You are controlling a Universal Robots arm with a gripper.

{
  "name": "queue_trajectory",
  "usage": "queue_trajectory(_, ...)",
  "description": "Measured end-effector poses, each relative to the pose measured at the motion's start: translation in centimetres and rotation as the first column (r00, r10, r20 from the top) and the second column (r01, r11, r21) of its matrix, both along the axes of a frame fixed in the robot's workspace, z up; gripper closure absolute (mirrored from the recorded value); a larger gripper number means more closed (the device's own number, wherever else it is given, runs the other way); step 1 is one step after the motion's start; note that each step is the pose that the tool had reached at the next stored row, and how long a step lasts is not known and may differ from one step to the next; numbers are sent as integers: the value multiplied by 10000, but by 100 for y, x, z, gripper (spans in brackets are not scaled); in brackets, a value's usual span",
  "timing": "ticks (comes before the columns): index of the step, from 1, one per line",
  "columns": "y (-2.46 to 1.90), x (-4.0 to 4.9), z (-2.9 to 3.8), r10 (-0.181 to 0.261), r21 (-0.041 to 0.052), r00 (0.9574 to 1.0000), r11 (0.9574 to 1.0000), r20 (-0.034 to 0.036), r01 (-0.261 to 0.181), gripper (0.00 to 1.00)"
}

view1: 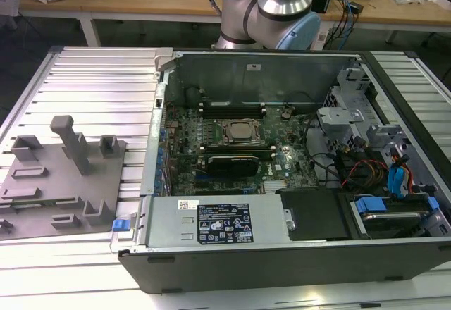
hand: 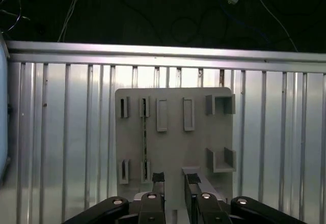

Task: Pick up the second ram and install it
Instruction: 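Pick up the second ram and move it above second insertion slot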

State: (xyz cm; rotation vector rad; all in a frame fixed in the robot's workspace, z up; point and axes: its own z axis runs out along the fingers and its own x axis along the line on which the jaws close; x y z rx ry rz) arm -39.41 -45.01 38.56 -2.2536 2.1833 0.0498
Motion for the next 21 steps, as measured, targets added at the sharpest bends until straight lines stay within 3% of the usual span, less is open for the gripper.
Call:
queue_trajectory(1,-2,-3,-10,-18,-2,10000,10000,2,18,70)
queue_trajectory(3,-6,-6,-63,-476,-70,9989,9988,1,476,70)
queue_trajectory(5,-80,-12,-97,-493,-70,9988,9988,3,493,70)
queue_trajectory(7,-110,-13,-147,-508,-70,9987,9987,2,508,70)
queue_trajectory(10,-117,-13,-240,-509,-70,9987,9987,2,509,70)
queue_trajectory(21,-117,-12,-426,-508,-70,9987,9987,2,508,70)
